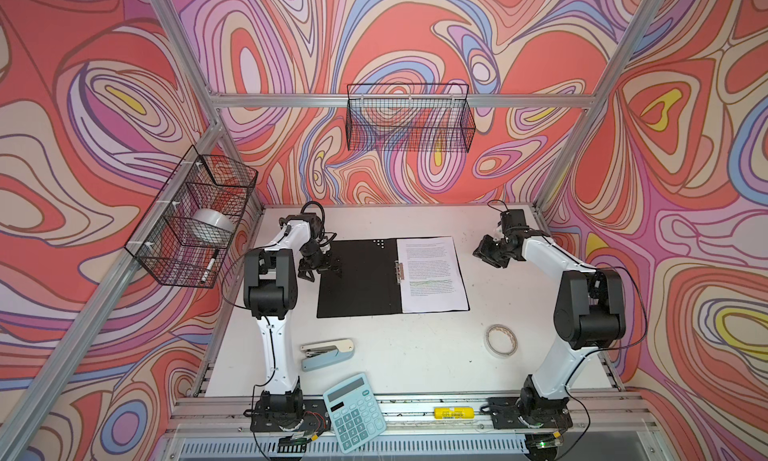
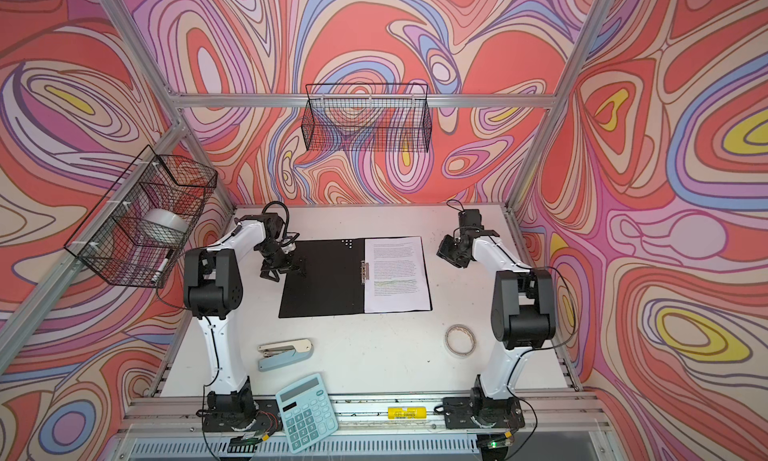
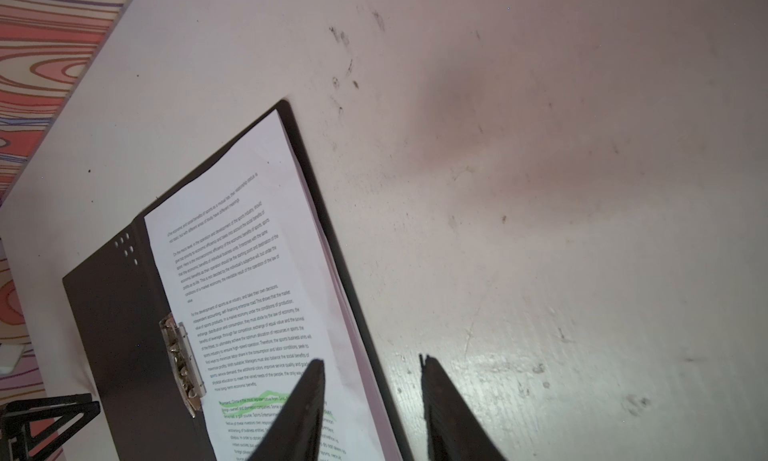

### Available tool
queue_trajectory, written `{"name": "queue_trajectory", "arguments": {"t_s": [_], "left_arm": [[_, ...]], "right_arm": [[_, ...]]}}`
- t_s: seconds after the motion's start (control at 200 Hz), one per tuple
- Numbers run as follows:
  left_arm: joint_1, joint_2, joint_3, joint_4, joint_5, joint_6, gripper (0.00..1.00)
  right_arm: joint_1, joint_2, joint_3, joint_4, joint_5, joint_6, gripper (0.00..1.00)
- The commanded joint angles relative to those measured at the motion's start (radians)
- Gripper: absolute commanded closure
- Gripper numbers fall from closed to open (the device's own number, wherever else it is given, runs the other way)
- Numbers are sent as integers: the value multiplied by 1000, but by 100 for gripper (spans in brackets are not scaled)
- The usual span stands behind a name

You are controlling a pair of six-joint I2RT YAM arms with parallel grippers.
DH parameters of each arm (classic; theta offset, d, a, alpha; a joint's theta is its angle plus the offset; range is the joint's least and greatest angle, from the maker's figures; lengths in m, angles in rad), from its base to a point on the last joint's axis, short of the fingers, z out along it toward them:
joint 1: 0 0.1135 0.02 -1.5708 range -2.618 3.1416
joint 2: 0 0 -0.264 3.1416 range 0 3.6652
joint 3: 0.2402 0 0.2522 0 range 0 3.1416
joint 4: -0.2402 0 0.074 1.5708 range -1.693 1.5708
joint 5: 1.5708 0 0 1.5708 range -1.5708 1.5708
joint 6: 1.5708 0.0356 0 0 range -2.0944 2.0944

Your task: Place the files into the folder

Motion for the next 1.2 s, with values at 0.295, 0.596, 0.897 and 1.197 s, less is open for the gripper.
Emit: {"name": "queue_trajectory", "arguments": {"t_s": [0.295,0.596,0.897,1.197], "left_arm": [[14,37,19,-42,52,0,0],[14,55,34,-48,87,6,1],[14,86,64,-67,99,7,1],[14,106,90,-76,113,6,2]], "right_arm": [[-3,119,13,22,-107,-37,59],[-2,160,21,10,-106,-52,59],[2,203,40,9,-126,-53,58],[35,243,83,-35,-112,-81,58]]}}
